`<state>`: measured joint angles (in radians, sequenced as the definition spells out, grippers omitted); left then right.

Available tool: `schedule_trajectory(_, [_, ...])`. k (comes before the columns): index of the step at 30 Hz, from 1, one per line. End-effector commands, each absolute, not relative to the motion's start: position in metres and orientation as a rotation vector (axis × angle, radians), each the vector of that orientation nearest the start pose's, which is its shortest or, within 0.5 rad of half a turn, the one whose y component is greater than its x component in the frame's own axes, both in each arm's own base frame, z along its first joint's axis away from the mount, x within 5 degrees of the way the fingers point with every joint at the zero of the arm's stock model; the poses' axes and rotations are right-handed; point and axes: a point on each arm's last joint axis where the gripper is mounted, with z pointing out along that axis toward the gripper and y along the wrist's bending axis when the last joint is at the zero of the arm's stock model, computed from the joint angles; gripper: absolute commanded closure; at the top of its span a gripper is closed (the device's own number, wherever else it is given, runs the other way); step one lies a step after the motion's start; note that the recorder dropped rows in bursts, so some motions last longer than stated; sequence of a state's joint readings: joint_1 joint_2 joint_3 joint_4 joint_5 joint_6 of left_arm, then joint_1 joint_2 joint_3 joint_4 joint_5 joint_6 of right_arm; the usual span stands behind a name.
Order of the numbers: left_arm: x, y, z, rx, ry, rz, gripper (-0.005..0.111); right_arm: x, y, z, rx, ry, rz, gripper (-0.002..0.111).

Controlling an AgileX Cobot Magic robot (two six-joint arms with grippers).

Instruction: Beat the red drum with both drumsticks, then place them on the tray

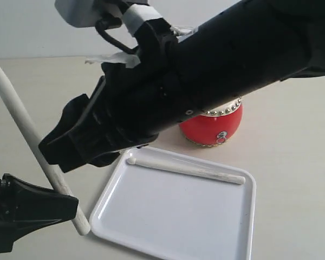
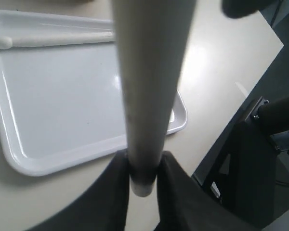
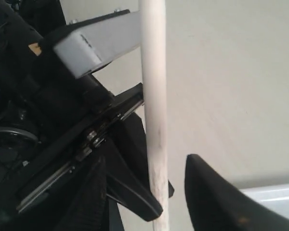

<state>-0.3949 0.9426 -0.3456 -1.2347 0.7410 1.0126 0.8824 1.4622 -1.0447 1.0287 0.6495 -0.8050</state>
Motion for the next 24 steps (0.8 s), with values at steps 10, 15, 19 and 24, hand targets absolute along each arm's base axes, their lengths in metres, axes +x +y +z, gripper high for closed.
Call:
schedule_trajectory(10, [0.111, -0.109, 0.221, 0.703, 2.252, -1.055, 0.107, 0.179, 0.289, 0.26, -1.161, 2.152, 1.082, 0.059])
schedule_trajectory(15, [0.111, -0.109, 0.221, 0.712, 2.241, -1.051, 0.107, 0.179, 0.293, 0.263, -1.175, 2.08, 1.133, 0.059])
schedule_trajectory(19, [0.112, -0.109, 0.221, 0.704, 2.241, -1.041, 0.107, 0.178, 0.294, 0.265, -1.186, 2.061, 1.156, 0.059])
schedule_trajectory(24, [0.115, -0.109, 0.223, 0.448, 2.328, -1.132, 0.107, 0.175, 0.287, 0.272, -1.228, 2.05, 1.088, 0.059])
